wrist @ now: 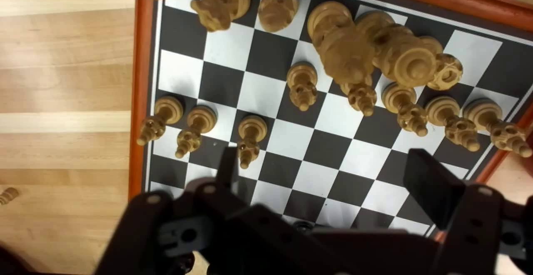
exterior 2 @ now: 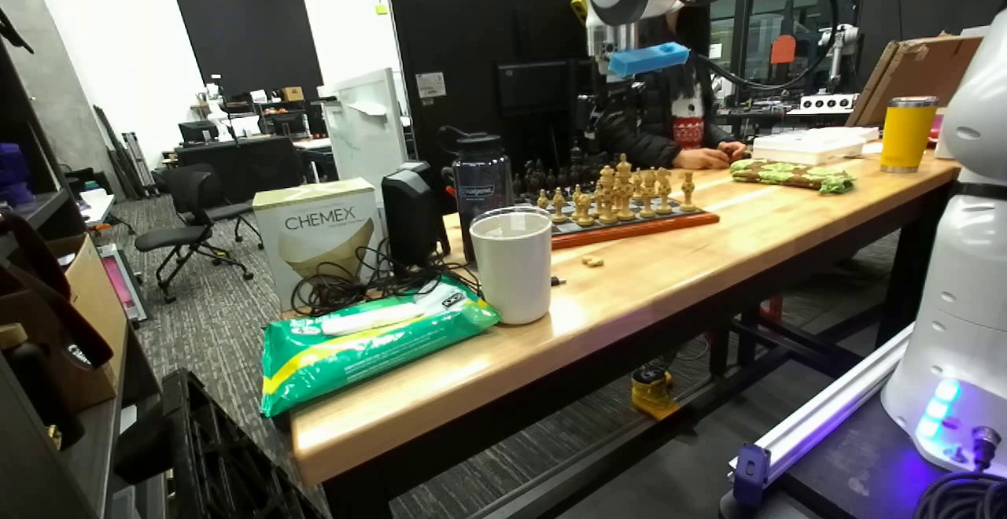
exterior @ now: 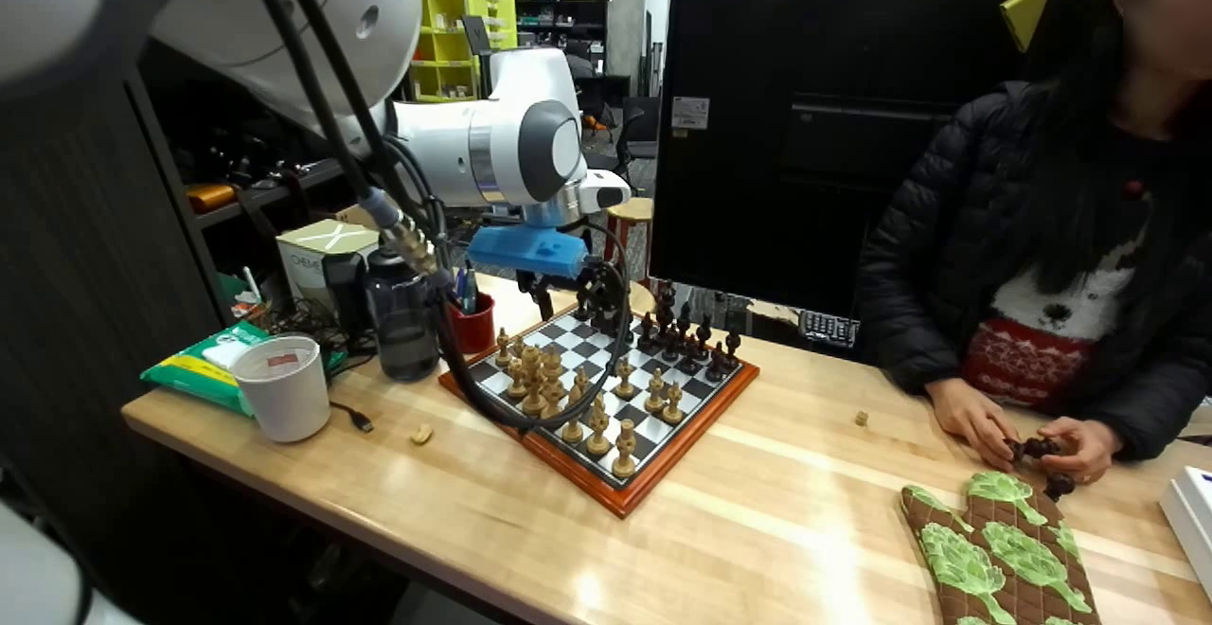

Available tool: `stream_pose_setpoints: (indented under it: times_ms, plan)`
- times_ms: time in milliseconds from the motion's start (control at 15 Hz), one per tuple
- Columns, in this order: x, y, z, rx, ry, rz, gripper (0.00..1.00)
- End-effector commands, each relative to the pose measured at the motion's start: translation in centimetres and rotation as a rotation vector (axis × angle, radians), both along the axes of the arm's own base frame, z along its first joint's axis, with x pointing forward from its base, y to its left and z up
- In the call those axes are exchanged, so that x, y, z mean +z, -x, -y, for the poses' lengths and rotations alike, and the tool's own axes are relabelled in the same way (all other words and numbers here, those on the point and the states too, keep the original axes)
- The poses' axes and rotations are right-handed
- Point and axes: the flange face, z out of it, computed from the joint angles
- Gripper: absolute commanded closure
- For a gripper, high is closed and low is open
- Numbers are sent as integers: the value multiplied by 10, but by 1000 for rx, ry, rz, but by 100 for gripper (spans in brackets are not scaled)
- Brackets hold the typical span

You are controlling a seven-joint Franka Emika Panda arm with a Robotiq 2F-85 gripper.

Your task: Move the pawn on e2 to e4

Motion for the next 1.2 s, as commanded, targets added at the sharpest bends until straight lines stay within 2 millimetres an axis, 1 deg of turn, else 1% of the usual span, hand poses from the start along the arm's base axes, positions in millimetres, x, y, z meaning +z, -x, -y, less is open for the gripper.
stream_pose_setpoints:
  times_ms: [0,333,667,1133]
  plan:
    - [-4,-3,9,-36,-23,-13,0]
    - [-13,-8,21,-87,-61,-30,0]
    - [-26,-11,23,-132,-115,-46,0]
    - [-42,-16,31,-162,-138,-51,0]
